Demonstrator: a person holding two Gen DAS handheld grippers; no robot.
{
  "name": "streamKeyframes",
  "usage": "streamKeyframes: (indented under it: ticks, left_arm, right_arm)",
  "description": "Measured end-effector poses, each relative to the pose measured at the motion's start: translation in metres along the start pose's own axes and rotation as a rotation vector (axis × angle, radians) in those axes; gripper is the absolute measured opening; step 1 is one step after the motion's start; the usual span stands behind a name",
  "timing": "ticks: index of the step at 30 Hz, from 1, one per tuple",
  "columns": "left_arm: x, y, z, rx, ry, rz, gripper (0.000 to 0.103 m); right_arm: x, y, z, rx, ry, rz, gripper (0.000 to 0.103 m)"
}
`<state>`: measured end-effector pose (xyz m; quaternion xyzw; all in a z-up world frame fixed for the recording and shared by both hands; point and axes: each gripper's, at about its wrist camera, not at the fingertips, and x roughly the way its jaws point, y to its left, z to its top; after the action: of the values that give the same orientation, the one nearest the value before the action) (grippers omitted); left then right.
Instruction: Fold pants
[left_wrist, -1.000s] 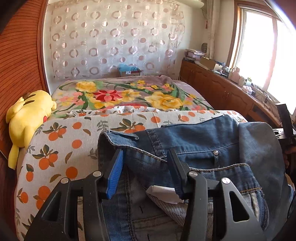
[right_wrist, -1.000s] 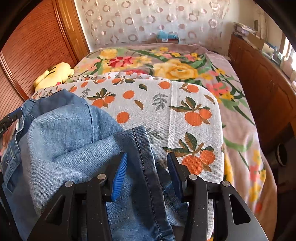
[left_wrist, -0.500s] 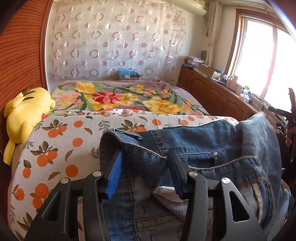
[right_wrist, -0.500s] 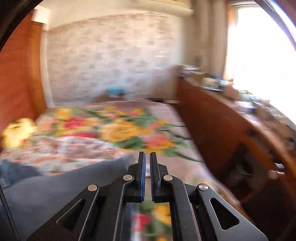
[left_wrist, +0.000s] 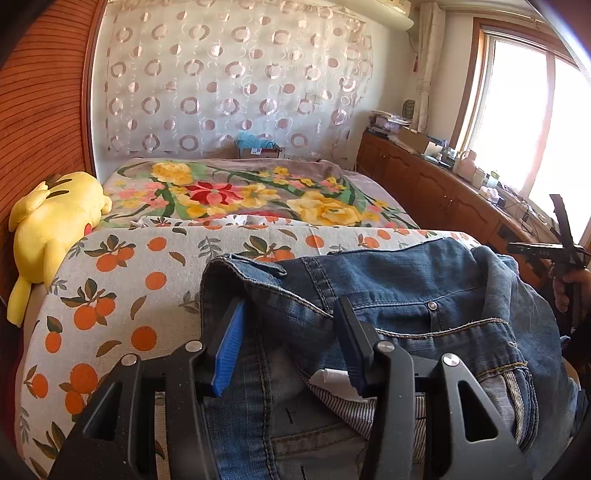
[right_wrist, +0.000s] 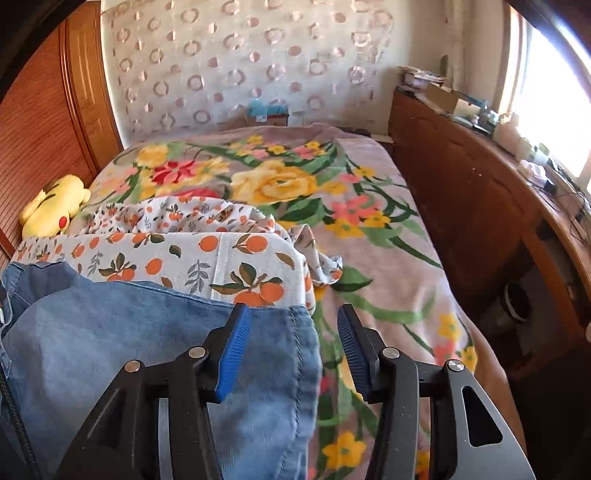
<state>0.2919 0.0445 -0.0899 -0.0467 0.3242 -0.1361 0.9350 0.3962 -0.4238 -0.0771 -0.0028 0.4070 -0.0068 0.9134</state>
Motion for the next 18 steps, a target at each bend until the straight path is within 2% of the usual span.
streamKeyframes:
  ticks: [2,5,8,9,10,11,12,13,15,18]
  left_arm:
    - [0.0,0.001,0.0,-0.002,0.0,-0.001,0.05]
    - [0.0,0.0,0.0,-0.001,0.001,-0.001,0.05]
    - [0.0,0.0,0.0,-0.001,0.0,0.0,0.05]
    - [0.0,0.0,0.0,0.0,0.0,0.0,0.05]
    - [0.0,0.0,0.0,0.001,0.001,0.0,0.05]
    - [0.0,0.0,0.0,0.002,0.001,0.001,0.05]
    - [0.0,0.0,0.0,0.0,0.001,0.001,0.05]
    - [0.0,0.0,0.0,0.0,0.0,0.001,0.05]
    - [0.0,0.0,0.0,-0.002,-0.001,0.001,0.05]
    - [0.0,0.001,-0.001,-0.003,0.0,0.002,0.05]
  right_arm:
    - [0.015,-0.014,0.007,0.013,0.038,-0.006,0.053]
    - [0.037,-0.029,0.017,0.081,0.116,0.029,0.053]
    - [0.038,-0.033,0.026,0.12,0.119,0.077,0.053]
    - [0.039,-0.033,0.028,0.123,0.119,0.101,0.049]
    - [0.037,-0.034,0.028,0.12,0.115,0.101,0.035]
    - [0.035,-0.035,0.029,0.112,0.11,0.092,0.026]
    - [0.033,-0.035,0.029,0.1,0.107,0.106,0.01]
    - [0.029,-0.031,0.026,0.089,0.095,0.119,0.005]
    - [0.01,-0.029,0.019,0.057,0.038,0.118,0.002]
    - [-0.034,-0.035,0.007,0.071,-0.092,0.045,0.002]
